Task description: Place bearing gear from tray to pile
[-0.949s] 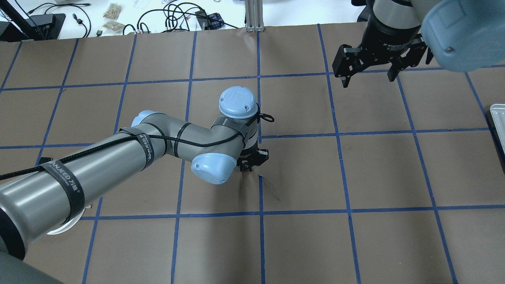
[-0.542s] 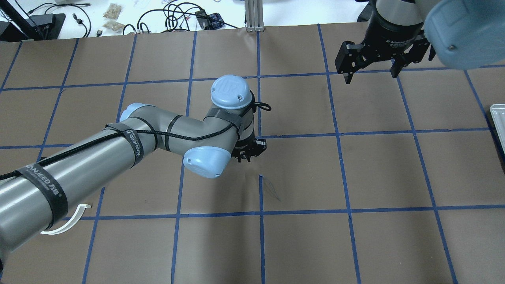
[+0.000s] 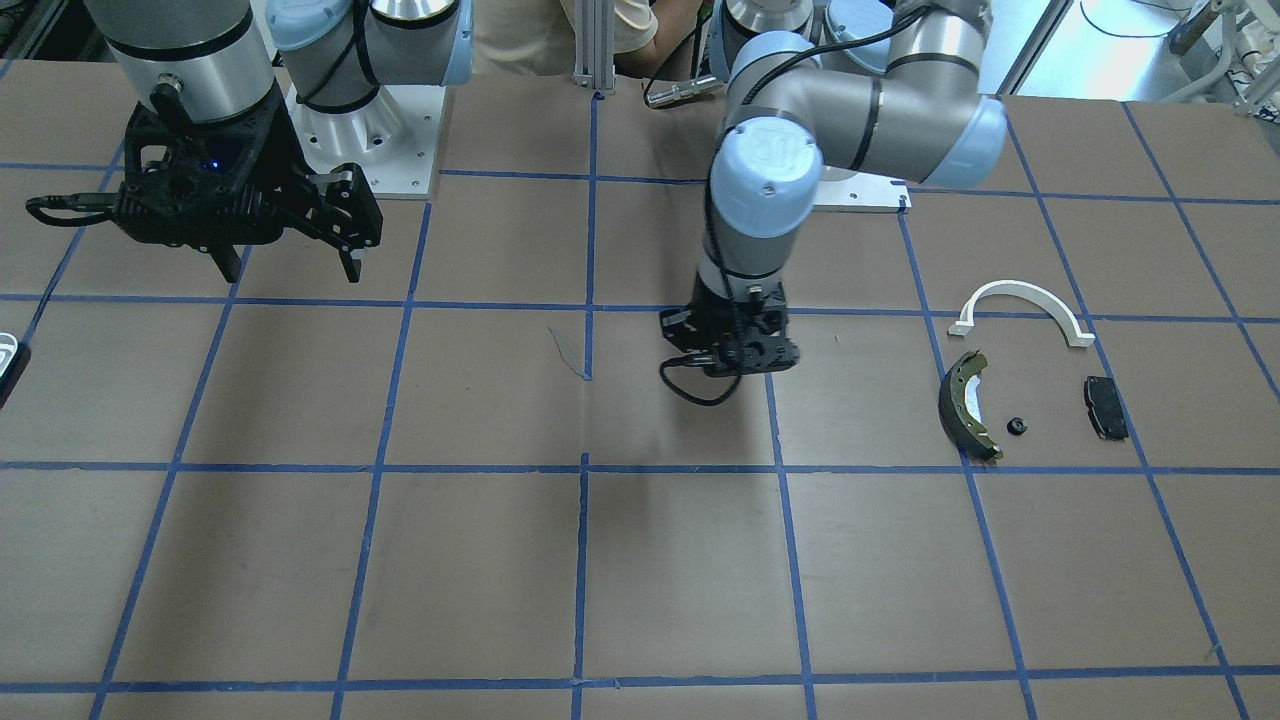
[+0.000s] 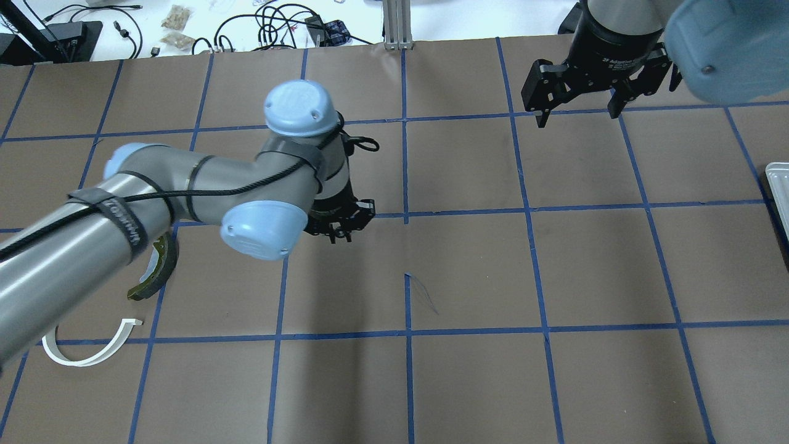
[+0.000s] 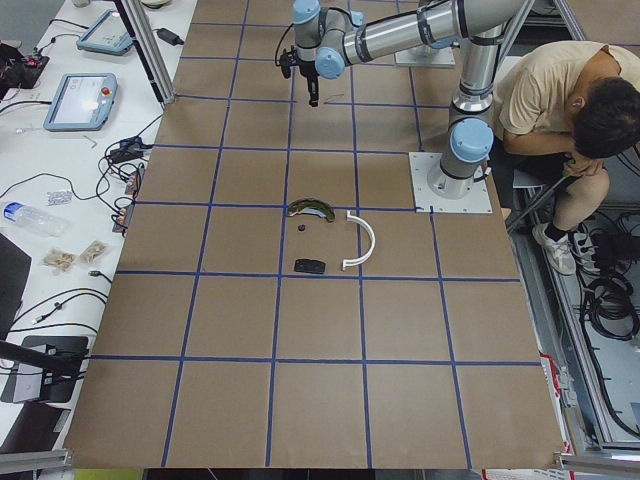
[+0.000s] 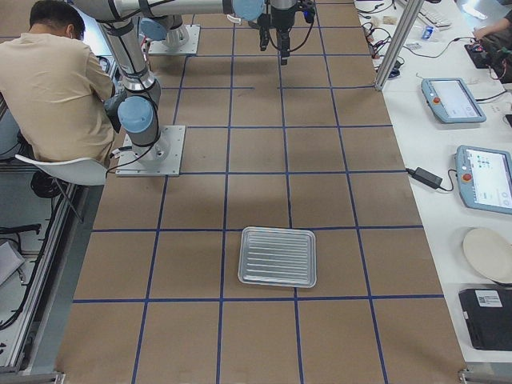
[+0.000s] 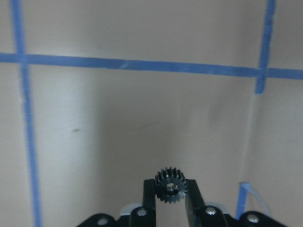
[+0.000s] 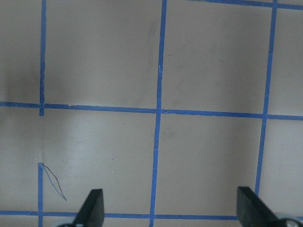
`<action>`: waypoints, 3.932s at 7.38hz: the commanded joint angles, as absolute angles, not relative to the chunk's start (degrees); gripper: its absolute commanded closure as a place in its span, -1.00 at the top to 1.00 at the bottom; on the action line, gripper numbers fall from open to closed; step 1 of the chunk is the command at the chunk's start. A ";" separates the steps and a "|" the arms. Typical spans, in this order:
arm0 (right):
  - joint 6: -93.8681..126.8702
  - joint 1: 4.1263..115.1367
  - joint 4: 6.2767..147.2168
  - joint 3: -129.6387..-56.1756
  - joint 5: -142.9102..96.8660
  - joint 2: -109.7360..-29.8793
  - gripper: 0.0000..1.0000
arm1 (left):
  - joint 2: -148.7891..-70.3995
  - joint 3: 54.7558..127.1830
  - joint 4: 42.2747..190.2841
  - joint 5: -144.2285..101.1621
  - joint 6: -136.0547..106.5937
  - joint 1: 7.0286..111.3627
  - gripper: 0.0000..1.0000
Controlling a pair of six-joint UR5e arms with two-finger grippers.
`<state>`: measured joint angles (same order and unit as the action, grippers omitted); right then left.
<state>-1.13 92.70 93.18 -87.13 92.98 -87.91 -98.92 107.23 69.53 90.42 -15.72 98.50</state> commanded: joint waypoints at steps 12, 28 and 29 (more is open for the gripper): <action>-0.53 92.72 93.69 -87.10 92.99 -87.89 1.00 | -110.39 112.33 50.10 94.57 44.47 52.82 0.98; -0.44 92.37 93.60 -86.66 92.29 -88.07 1.00 | -88.93 92.21 88.30 92.29 -0.52 90.35 1.00; -0.35 92.46 93.52 -86.66 90.37 -88.24 1.00 | -89.47 91.41 88.59 89.33 -2.79 90.35 1.00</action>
<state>-0.43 92.44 93.57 -86.76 91.92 -88.13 -88.72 92.62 86.96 91.70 -0.81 90.32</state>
